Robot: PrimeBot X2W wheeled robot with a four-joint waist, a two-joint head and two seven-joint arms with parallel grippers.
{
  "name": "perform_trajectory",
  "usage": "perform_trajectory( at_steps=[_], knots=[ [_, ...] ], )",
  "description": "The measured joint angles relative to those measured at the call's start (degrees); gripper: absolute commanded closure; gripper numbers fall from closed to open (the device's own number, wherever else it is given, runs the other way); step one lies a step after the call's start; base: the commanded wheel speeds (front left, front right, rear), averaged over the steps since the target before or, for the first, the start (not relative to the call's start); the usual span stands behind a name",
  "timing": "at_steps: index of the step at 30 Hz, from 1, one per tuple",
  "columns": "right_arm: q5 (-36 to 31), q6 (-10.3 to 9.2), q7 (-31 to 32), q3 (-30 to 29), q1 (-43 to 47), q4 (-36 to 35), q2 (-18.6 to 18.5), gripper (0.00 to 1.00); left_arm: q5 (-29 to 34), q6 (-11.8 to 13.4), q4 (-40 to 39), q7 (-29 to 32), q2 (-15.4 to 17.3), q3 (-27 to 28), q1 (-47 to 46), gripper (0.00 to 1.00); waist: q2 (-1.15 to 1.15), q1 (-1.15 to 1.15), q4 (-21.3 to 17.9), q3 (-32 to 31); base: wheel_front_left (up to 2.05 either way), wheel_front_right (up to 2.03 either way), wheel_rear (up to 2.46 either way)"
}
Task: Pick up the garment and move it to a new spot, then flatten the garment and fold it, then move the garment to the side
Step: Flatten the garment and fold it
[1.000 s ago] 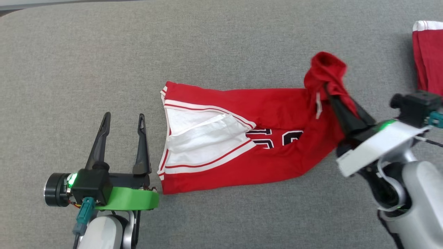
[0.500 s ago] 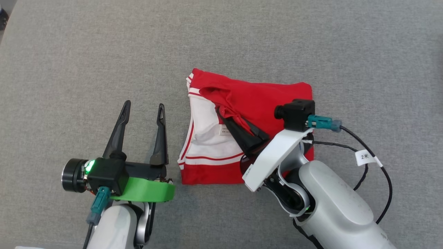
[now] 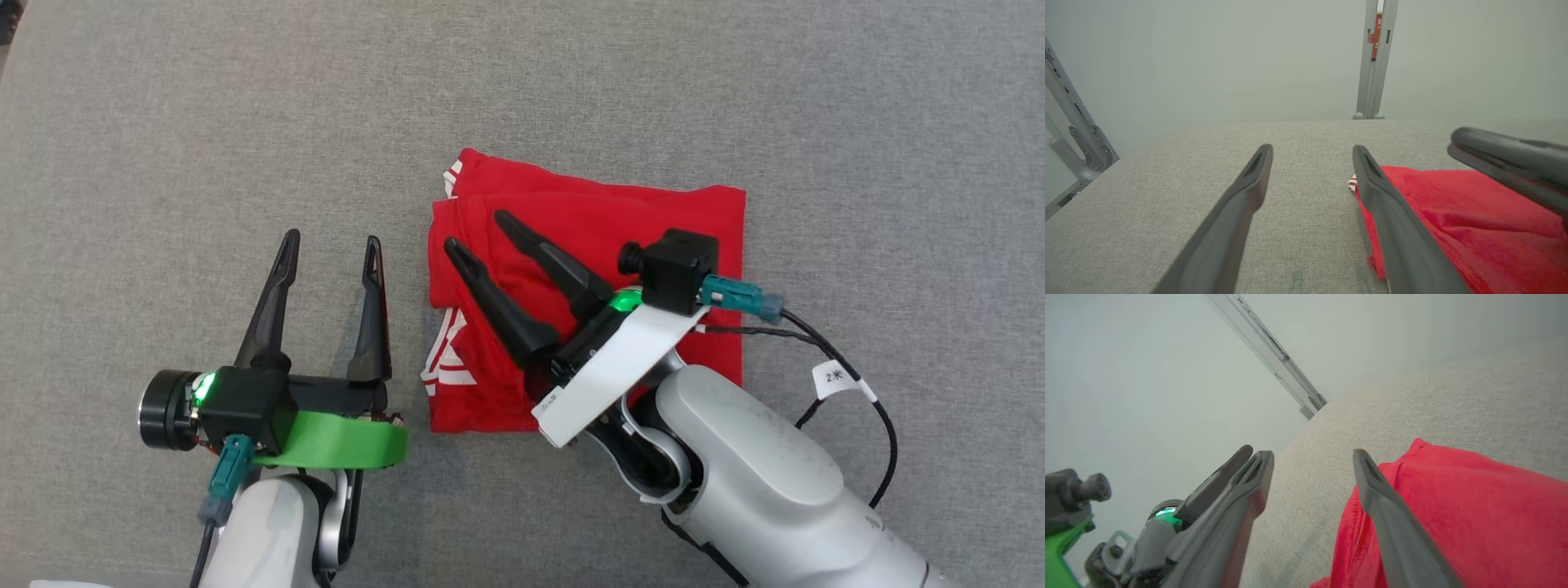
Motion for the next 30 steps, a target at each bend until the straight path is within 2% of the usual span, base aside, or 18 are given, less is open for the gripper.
perform_trajectory(
  at_steps=[3, 6, 10, 15, 19, 22, 30],
  knots=[
    [-0.7, 0.01, -2.3, -1.1, -0.6, -2.1, -1.3, 0.0, 0.5, 0.0, -0.1, 0.0, -0.1, 0.6, 0.0, 0.0, 0.0, 0.0, -0.7, -0.1, 0.0, 0.0, 0.0],
    [-3.2, 0.01, -3.6, -5.1, -0.6, -4.6, -4.3, 0.0, 0.9, 0.0, -0.2, 0.0, -0.1, 1.3, 0.0, 0.0, 0.0, 0.0, -1.7, -0.3, 0.0, 0.0, 0.0],
    [-6.3, 0.01, -4.1, -13.3, 2.1, -8.2, -8.7, 0.0, 1.2, 0.0, -0.3, 0.0, 0.1, 2.3, 0.1, 0.0, 0.0, 0.0, -3.1, -0.6, 0.0, 0.0, 0.0],
    [-11.9, 0.01, -4.3, -24.8, 10.3, -12.8, -14.3, 0.0, 1.5, 0.0, -0.3, 0.0, 0.7, 3.5, 0.5, 0.0, 0.0, 0.0, -5.1, -1.2, 0.0, 0.0, 0.0],
    [-14.1, 0.0, -4.3, -31.7, 18.0, -15.1, -15.8, 0.0, 1.5, 0.0, -0.3, 0.0, 1.1, 4.3, 1.0, 0.0, 0.0, 0.0, -6.5, -1.9, 0.0, 0.0, 0.0],
    [-15.7, 0.01, -4.3, -34.7, 22.2, -16.7, -16.2, 0.0, 1.6, 0.0, -0.3, 0.0, 1.5, 4.7, 1.7, 0.0, 0.0, 0.0, -7.6, -2.3, 0.0, 0.0, 0.0],
    [-17.5, 0.01, -2.9, -37.5, 28.2, -20.3, -15.2, 0.0, 1.6, 0.0, 0.1, 0.0, 2.1, 5.1, 2.8, 0.0, 0.0, 0.0, -9.6, -3.5, 0.0, 0.0, 0.0]
  ],
)
